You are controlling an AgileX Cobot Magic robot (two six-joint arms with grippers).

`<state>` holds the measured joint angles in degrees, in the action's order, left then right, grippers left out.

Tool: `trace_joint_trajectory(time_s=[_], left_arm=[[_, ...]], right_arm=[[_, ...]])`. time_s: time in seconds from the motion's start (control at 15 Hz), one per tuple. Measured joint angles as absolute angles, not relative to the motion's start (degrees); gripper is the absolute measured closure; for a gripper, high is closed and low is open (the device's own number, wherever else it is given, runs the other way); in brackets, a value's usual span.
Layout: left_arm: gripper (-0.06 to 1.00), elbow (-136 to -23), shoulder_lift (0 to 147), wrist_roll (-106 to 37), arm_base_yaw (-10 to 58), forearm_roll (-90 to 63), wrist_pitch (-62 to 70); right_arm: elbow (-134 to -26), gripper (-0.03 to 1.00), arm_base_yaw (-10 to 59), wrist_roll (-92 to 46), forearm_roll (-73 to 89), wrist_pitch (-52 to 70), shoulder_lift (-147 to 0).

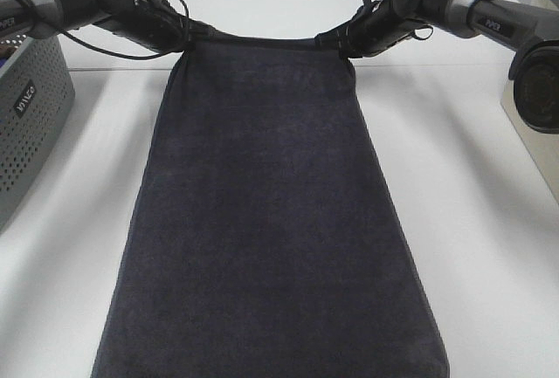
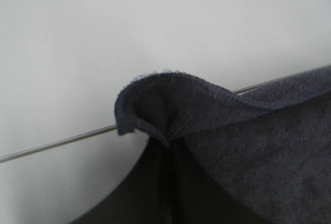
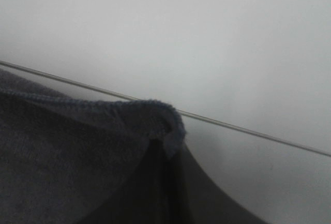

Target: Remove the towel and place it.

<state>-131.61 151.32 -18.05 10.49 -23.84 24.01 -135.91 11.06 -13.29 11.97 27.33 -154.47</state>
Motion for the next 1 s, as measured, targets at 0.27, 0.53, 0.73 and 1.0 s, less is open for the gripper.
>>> trace_joint_trajectory(time_s=[0.27,0.53,0.73,1.0], left_arm=[[0.93,-131.61,154.01,-18.11,10.49,-23.55,20.74],[0.92,-131.61,154.64,-19.31,10.71,-23.38,16.96],[0.73,-131.61,154.76,-19.54,10.71,-23.38,16.44],[0.31,-131.61,155.96,-19.65,10.71,-23.43,15.93]], right_arm=[[-135.91,0.96,11.06,-13.29,13.06,24.81,-156.47],[-135.91,0.95,11.06,-13.29,13.69,22.75,-156.76],[-135.91,0.73,11.06,-13.29,13.69,22.29,-156.76],[-135.91,0.35,11.06,-13.29,14.38,22.4,-156.76]])
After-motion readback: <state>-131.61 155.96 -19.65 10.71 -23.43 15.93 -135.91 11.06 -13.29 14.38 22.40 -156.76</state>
